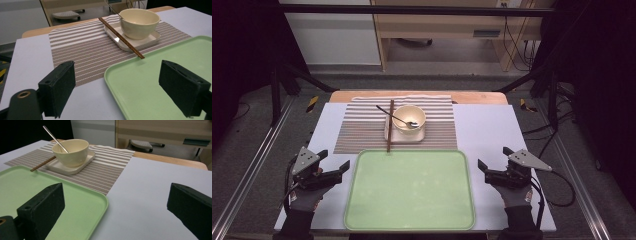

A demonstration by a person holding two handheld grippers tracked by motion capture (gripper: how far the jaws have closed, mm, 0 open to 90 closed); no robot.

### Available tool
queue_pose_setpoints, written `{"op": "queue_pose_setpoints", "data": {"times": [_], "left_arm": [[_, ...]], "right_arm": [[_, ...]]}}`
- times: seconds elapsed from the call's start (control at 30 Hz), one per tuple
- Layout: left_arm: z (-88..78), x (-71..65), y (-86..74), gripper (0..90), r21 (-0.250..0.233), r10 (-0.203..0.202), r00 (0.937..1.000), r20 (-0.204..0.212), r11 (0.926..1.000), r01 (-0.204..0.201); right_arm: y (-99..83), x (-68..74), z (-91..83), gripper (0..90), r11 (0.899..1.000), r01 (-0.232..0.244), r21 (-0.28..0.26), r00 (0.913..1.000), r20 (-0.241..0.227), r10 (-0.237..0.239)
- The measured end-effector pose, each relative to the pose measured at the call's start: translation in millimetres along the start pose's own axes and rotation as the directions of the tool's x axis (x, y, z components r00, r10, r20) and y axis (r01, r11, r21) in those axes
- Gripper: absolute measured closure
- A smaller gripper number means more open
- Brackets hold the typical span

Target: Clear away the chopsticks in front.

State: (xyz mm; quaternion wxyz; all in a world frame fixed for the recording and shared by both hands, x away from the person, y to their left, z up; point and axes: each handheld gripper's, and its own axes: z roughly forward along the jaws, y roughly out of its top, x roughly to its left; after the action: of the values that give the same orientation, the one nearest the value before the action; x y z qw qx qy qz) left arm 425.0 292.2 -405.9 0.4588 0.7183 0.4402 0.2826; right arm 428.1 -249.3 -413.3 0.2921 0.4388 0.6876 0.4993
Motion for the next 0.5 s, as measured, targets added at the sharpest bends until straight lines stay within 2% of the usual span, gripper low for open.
{"op": "queue_pose_setpoints", "data": {"times": [0.13,0.5], "left_arm": [[2.0,-1.1,3.1,13.2,-0.003,0.001,1.0000,0.000,1.0000,-0.001],[19.7,-5.6,25.9,13.2,-0.023,-0.006,0.9998,0.018,0.9997,0.007]], "right_arm": [[-0.3,0.1,0.9,1.8,1.000,-0.003,0.004,1.0000,0.001,0.003],[2.1,1.6,1.7,2.0,1.000,0.003,0.004,1.0000,-0.001,-0.003]]}}
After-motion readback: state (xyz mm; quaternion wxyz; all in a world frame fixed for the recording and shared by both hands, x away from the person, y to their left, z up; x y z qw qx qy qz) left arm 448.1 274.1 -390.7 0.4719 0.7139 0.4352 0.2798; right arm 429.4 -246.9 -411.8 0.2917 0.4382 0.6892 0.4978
